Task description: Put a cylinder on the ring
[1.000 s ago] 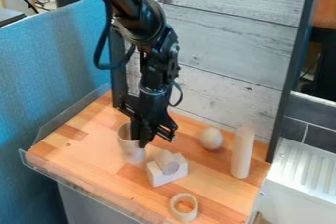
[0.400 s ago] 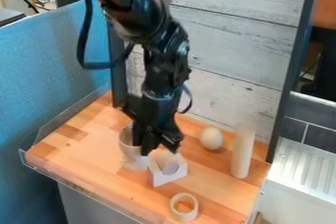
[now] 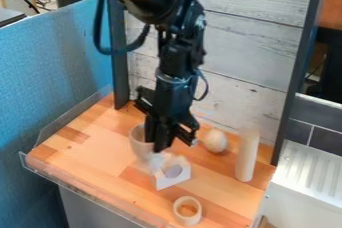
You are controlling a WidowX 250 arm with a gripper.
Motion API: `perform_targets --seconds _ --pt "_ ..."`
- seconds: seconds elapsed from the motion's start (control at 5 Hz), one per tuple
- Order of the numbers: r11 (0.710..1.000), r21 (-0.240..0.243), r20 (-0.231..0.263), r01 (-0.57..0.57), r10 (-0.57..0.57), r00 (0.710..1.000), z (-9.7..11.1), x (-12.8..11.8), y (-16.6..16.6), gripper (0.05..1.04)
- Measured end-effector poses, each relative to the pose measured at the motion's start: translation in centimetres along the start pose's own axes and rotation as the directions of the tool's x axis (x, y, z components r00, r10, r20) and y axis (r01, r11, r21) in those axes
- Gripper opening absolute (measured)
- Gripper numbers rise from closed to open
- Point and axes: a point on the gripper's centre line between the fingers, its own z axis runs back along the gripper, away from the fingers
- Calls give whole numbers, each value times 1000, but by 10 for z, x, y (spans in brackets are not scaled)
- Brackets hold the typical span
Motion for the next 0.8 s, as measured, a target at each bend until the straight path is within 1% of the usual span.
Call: perform_targets --seconds 0.2,0.4,0.6,0.8 --pt "999 -19 -59 26 -27 998 -8 4 -9 104" --pt "999 -8 -50 47 -47 998 -17 9 -19 104" --pt "997 17 -51 78 -77 996 -30 7 -30 104" --pt "996 19 -55 91 -90 994 -36 2 -34 104"
